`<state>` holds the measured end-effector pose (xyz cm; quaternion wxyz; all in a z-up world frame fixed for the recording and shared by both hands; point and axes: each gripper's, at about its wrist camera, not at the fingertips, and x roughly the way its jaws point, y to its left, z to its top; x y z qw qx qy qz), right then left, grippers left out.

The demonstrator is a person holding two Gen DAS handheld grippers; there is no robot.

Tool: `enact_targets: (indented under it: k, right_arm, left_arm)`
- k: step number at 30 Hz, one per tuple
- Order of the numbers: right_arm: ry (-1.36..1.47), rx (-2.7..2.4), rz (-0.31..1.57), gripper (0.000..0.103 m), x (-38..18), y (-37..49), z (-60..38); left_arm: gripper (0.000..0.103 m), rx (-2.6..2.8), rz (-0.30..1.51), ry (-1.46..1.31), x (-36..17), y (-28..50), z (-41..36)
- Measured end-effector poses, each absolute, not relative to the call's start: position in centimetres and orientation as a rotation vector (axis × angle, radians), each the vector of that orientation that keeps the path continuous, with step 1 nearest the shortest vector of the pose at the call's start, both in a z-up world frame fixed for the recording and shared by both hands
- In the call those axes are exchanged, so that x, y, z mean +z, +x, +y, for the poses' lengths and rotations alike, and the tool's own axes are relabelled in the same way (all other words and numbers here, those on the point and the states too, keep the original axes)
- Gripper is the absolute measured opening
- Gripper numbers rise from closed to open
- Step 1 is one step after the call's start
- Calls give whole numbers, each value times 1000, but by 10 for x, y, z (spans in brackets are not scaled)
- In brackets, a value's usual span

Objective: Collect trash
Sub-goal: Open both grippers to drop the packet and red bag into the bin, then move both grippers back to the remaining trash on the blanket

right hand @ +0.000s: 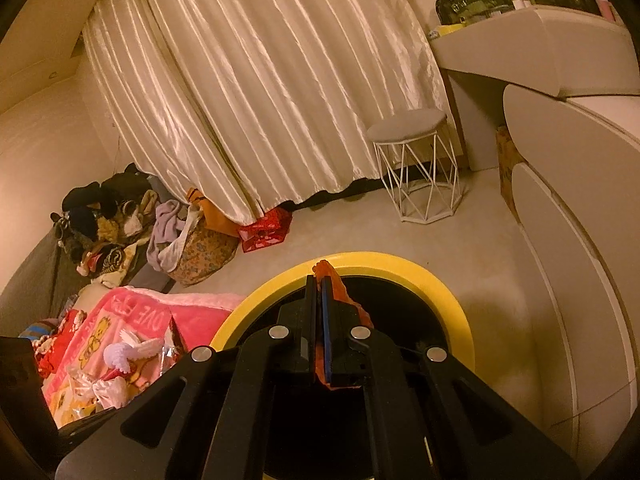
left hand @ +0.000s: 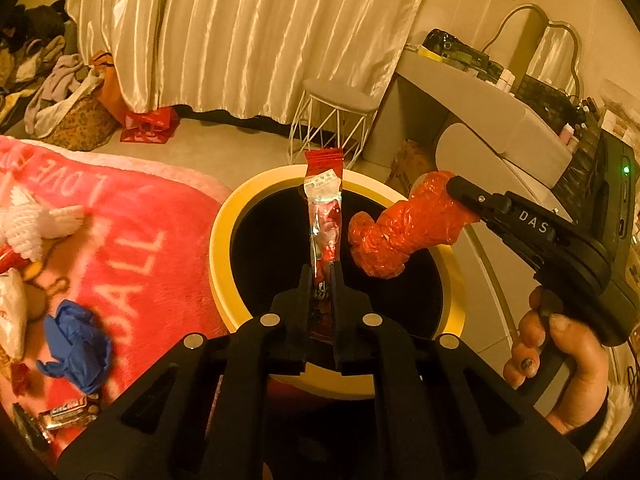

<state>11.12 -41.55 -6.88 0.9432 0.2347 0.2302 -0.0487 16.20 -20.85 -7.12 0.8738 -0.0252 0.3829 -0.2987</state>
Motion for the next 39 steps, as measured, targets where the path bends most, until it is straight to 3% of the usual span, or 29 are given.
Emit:
enact_targets:
  k: [1, 2, 3, 4, 5, 6, 8, 11, 21, 39]
  right_arm:
    - [488, -102, 474, 5, -70, 111, -416]
    - [501, -103, 478, 15, -72, 111, -417]
    - [516, -108, 479, 34, -73, 111, -419]
    - [525, -111, 476, 43, -74, 111, -420]
    - [533, -114, 471, 49, -75, 111, -421]
    - [532, -118, 470, 49, -75, 111, -421]
    - [517, -123, 473, 49, -75, 111, -420]
    - [496, -124, 470, 55, -74, 111, -415]
    - [424, -79, 466, 63, -66, 112, -394]
    - [332, 60, 481, 66, -51, 114, -336]
  left_arm:
    - [16, -623, 798, -52, -71, 163, -209]
    - [33, -618, 793, -55, -71, 165, -209]
    - [44, -612, 788, -60, -71, 165, -208]
    - [58, -611, 782, -75, -70, 166, -206]
    - [62, -611, 776, -86, -69, 166, -204]
    - [65, -607, 770, -88, -67, 166, -203]
    - [83, -589, 750, -79, -64, 164, -200]
    - [90, -577, 727, -85, -59, 161, -194]
    - [92, -519, 676, -73, -47, 148, -174]
    - [92, -382, 606, -118, -29, 136, -117]
